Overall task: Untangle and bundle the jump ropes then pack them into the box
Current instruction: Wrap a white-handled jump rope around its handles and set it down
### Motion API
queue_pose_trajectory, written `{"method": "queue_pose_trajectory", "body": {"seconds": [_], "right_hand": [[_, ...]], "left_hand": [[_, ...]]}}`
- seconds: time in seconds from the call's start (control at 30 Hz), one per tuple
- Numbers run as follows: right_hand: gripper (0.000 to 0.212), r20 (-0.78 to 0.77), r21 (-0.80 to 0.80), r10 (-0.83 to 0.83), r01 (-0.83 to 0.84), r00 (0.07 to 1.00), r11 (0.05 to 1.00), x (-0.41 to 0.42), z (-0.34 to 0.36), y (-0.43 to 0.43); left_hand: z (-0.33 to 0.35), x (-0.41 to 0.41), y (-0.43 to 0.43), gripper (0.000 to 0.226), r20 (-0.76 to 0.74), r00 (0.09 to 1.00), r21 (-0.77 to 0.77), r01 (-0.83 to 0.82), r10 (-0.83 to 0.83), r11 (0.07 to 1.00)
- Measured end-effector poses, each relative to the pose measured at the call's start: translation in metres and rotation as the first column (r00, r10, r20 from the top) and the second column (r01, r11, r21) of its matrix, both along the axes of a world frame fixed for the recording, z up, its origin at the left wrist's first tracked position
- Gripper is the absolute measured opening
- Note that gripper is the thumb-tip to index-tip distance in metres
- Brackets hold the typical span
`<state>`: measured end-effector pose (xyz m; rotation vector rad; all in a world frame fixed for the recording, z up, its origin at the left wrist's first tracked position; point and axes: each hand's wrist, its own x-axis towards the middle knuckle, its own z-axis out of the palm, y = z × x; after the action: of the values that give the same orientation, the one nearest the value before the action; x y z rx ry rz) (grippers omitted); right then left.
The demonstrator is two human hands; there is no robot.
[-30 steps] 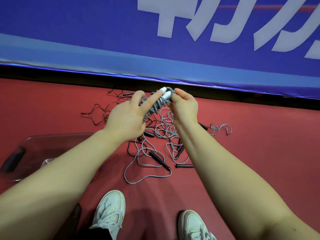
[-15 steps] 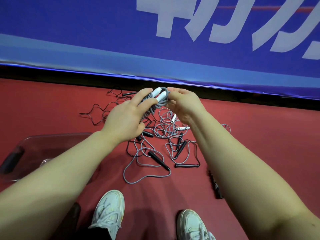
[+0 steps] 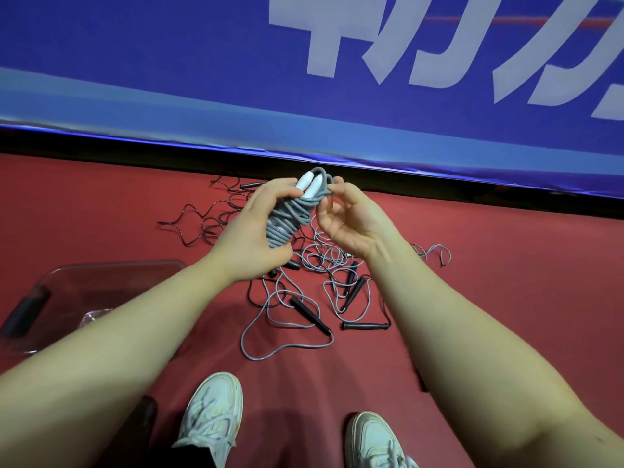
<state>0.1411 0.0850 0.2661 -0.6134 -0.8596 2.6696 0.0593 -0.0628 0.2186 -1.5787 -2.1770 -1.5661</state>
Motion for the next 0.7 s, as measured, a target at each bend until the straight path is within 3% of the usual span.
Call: {"method": "queue_pose_trajectory", "body": {"seconds": [0.1,0.3,0.37,0.43,0.5,0.63,0.7], "right_hand": [[0.022,0.001,0.274,0.000,-0.001,1.000,0.962,0.000,0.010,-0.003],[0.034,-0.052,0.572,0.144,-0.088,0.988,0.816,0.010,0.018,0.011],[0.038,-0.132,0.509,0.113,-0.030,0.985,0.860,0.008,0.018,0.009],[0.040,-0.235,0.326,0.032,0.048,0.972,0.944,0.004,0.020,0.005],[0.040,-0.273,0.226,-0.047,0.111,0.961,0.968,0.000,0.020,0.002],[0.038,-0.281,0.141,0.006,0.035,0.960,0.989,0.001,0.014,0.006],[0.037,-0.231,0.251,0.106,-0.046,0.967,0.967,0.004,0.013,0.012]], "left_hand": [[0.000,0.002,-0.003,0.069,0.167,0.983,0.015,0.075,-0.076,0.997],[0.005,0.007,-0.002,0.072,0.407,0.882,0.103,0.214,-0.237,0.972],[0.009,0.008,0.000,0.073,0.430,0.860,0.141,0.238,-0.276,0.961],[0.014,0.005,0.001,0.073,0.464,0.835,0.164,0.247,-0.296,0.955],[0.019,0.003,0.001,0.073,0.461,0.845,0.155,0.223,-0.270,0.962],[0.029,0.009,0.000,0.069,0.280,0.953,-0.022,0.130,-0.119,0.991],[0.032,0.009,-0.003,0.067,0.247,0.965,-0.114,0.121,-0.090,0.986]]}}
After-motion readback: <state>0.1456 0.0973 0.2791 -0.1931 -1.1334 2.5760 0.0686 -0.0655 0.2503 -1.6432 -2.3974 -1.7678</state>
